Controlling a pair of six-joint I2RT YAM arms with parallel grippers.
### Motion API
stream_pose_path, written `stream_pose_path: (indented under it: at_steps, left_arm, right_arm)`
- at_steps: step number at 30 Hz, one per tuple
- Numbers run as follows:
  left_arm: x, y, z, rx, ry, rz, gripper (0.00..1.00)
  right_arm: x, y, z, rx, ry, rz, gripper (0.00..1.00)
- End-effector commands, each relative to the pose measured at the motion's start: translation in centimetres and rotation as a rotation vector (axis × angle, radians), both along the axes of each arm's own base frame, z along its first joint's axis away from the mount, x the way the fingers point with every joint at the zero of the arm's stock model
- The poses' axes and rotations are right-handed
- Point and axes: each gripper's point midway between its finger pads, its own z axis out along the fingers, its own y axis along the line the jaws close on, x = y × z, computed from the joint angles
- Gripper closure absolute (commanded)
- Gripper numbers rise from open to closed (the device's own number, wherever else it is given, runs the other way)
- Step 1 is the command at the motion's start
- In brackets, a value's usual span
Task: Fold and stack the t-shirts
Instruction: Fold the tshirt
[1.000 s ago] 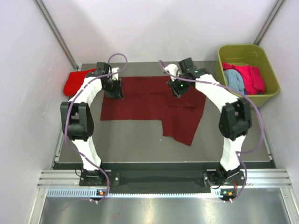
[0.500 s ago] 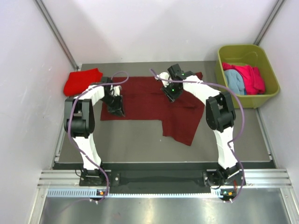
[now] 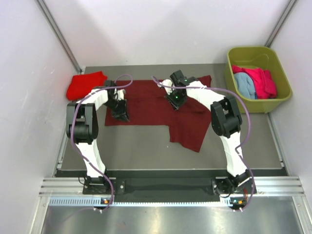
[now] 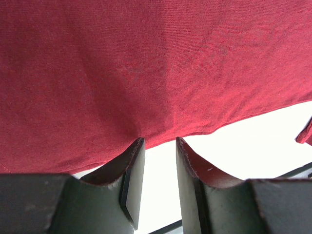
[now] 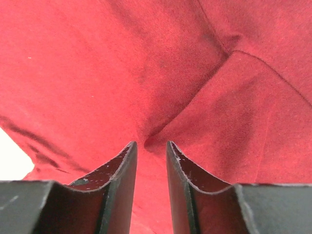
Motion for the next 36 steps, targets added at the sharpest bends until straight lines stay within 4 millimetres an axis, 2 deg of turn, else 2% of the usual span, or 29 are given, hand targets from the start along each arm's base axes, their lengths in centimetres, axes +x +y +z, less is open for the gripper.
stream_pose_path:
  at_steps: [1, 6, 10, 13, 18, 21, 25, 30, 31, 32, 34, 36]
  left_arm:
    - [0.7, 0.1, 1.6, -0.009, -0.058, 0.007, 0.63]
    - [0.9, 0.2, 1.6, -0.008, -0.06, 0.012, 0.64]
    - [1.0, 0.1, 1.8, -0.012, -0.066, 0.015, 0.64]
    - [0.9, 0.2, 1.7, -0.009, -0.064, 0.015, 0.64]
    - [0.9, 0.0, 1.7, -0.016, -0.071, 0.016, 0.64]
    - [1.0, 0.0, 1.6, -0.02, -0.07, 0.019, 0.64]
    - [1.4, -0.1, 1.7, -0.025, -0.075, 0.02, 0.64]
    - [1.3, -0.1, 1.6, -0.026, -0.074, 0.021, 0.64]
    - [1.3, -0.1, 1.6, -0.026, -0.076, 0.021, 0.64]
    - [1.3, -0.1, 1.6, -0.025, -0.074, 0.021, 0.64]
    - [1.4, 0.0, 1.8, -0.016, -0.078, 0.023, 0.64]
    - [1.7, 0.5, 2.3, 0.009, -0.092, 0.026, 0.63]
  right_arm:
    - [0.7, 0.5, 0.0, -0.012, -0.025, -0.008, 0.7]
    - [0.4, 0.5, -0.5, -0.024, -0.012, -0.003, 0.75]
    - [0.0, 0.7, -0.3, -0.02, -0.01, 0.009, 0.92]
    - [0.0, 1.2, 0.9, 0.0, -0.026, 0.014, 0.98]
    - [-0.7, 2.7, 3.4, 0.06, -0.04, 0.041, 1.0]
    - [-1.6, 3.3, 3.8, 0.074, -0.026, 0.056, 1.0]
    - [-2.6, 3.7, 3.6, 0.081, -0.003, 0.062, 0.99]
    - [-2.3, 3.7, 4.2, 0.085, -0.022, 0.059, 0.94]
    - [-2.3, 3.7, 4.3, 0.084, -0.025, 0.06, 0.81]
    - [-2.2, 3.6, 4.5, 0.082, -0.029, 0.056, 0.73]
    - [-2.2, 3.4, 5.3, 0.081, -0.05, 0.052, 0.64]
    - [-2.4, 2.5, 6.8, 0.083, -0.09, 0.045, 0.62]
